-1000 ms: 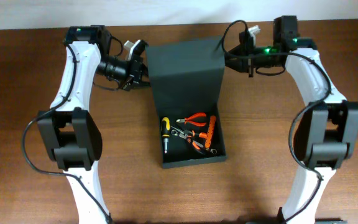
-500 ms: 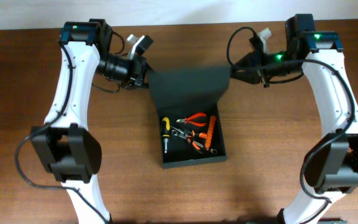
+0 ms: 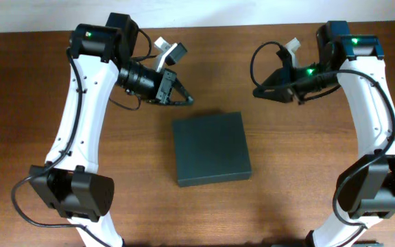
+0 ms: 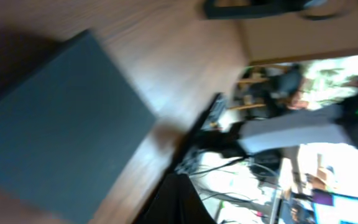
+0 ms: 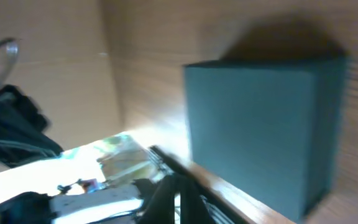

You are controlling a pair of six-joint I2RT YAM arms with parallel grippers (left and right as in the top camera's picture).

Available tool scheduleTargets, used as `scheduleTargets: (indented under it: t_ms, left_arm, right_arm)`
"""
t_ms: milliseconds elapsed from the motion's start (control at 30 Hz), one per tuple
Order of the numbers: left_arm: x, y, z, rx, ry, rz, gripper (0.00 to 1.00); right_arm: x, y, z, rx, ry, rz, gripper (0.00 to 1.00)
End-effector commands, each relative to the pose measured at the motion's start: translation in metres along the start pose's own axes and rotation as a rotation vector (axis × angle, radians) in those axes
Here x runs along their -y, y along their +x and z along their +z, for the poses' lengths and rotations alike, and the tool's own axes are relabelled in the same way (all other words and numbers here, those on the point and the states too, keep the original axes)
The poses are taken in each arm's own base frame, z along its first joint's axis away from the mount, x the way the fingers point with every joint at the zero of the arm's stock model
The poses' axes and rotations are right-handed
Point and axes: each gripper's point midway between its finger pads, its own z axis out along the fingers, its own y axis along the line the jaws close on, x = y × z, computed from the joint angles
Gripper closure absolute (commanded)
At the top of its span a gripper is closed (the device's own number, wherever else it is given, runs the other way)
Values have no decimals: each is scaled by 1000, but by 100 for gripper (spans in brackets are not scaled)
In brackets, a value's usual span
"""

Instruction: Pack container

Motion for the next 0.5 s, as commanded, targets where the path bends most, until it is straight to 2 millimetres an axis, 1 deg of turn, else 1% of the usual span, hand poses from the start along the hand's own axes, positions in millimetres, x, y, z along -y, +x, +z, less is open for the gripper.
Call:
scheduleTargets:
  t_ms: [0, 100, 133, 167, 200, 233, 267, 300, 333, 433, 467]
  left_arm:
    - [-39, 12, -15, -39, -287, -75, 98]
    - [-71, 19, -28, -49, -492, -190, 98]
    - [-84, 21, -36, -41, -584, -252, 98]
    - [-93, 24, -43, -33, -652, -298, 98]
    - [-105, 28, -54, -16, -753, -371, 98]
    - [-110, 30, -60, -5, -801, -407, 98]
    - [-114, 32, -65, 8, -842, -435, 98]
    - [-115, 32, -69, 18, -864, -447, 98]
    - [-114, 32, -72, 30, -876, -443, 98]
    - [-106, 36, -90, 73, -936, -420, 98]
    - [-100, 39, -103, 105, -976, -404, 98]
  right_arm:
    - [14, 3, -30, 82, 267, -94, 96]
    - [33, 10, -62, 133, 510, -84, 96]
    - [40, 12, -77, 163, 609, -57, 96]
    - [44, 15, -91, 191, 689, -38, 96]
    - [49, 20, -110, 224, 785, -14, 96]
    - [50, 25, -122, 243, 843, -1, 96]
    - [50, 30, -132, 253, 890, 0, 96]
    - [48, 31, -140, 274, 916, -8, 96]
    - [40, 37, -147, 307, 917, -23, 95]
    - [25, 50, -159, 365, 906, -57, 95]
    - [16, 58, -165, 400, 896, -77, 94]
